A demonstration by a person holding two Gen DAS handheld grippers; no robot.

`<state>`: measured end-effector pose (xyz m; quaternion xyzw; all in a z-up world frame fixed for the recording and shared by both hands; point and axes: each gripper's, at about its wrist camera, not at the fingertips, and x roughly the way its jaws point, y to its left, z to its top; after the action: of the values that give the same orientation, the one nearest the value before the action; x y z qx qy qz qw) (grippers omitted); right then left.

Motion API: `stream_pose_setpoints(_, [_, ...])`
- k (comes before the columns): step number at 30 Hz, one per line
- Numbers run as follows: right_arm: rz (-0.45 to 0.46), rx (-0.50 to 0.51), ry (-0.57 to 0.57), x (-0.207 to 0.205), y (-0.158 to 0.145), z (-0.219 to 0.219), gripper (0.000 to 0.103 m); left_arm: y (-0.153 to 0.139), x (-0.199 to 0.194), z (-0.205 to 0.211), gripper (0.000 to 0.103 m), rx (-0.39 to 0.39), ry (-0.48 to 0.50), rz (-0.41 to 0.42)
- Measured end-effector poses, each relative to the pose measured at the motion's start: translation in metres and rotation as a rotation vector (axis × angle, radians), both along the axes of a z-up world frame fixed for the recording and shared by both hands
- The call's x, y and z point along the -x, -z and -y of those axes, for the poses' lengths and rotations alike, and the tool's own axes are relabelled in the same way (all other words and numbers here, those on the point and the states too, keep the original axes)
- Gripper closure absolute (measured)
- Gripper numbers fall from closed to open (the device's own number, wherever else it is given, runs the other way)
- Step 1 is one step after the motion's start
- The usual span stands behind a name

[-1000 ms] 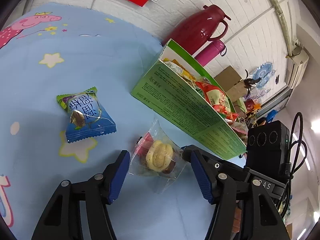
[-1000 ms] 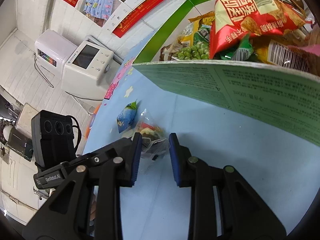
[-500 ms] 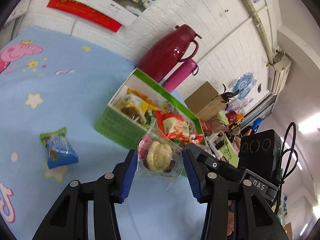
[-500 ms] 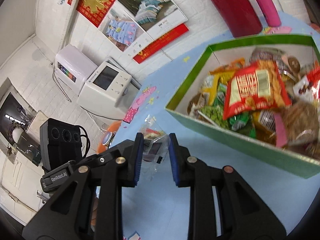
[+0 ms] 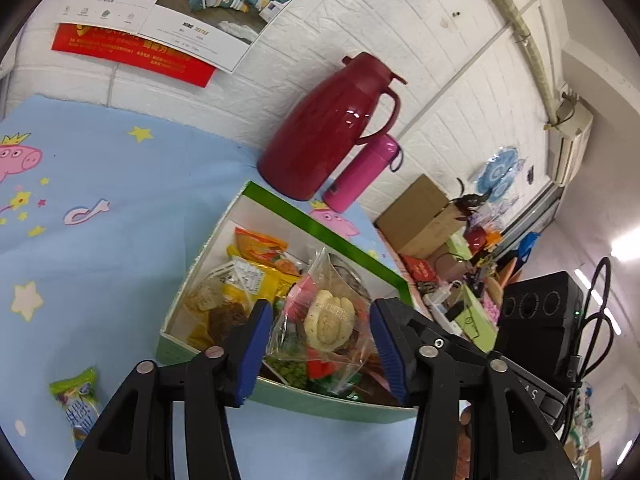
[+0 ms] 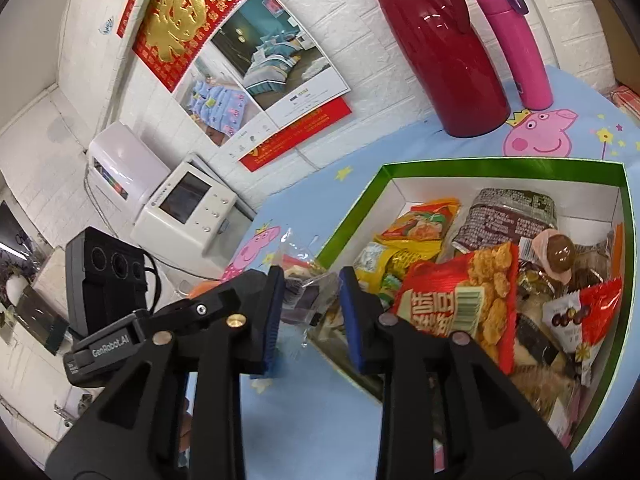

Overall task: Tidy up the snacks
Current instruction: 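Carry the pastry packet into the green box and open the left gripper, then move both grippers back to the blue-green wrapped candy on the cloth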

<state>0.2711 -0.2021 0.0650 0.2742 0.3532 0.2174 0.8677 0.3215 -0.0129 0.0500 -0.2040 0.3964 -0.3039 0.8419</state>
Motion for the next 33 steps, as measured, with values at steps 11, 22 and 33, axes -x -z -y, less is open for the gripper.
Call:
stream_pose_setpoints(11, [0.008, 0.124, 0.075, 0.005, 0.008, 0.007, 0.022, 0.020, 0.003, -0.038, 0.014, -0.078, -0.129, -0.024])
stream_pose_setpoints(22, [0.085, 0.133, -0.019, 0.047, -0.026, -0.033, 0.019, -0.009, 0.054, -0.088, 0.014, -0.168, -0.162, 0.031])
stream_pose_setpoints(33, [-0.056, 0.120, -0.205, 0.062, 0.009, -0.103, 0.019, 0.023, 0.083, -0.143, 0.014, -0.227, -0.215, -0.053])
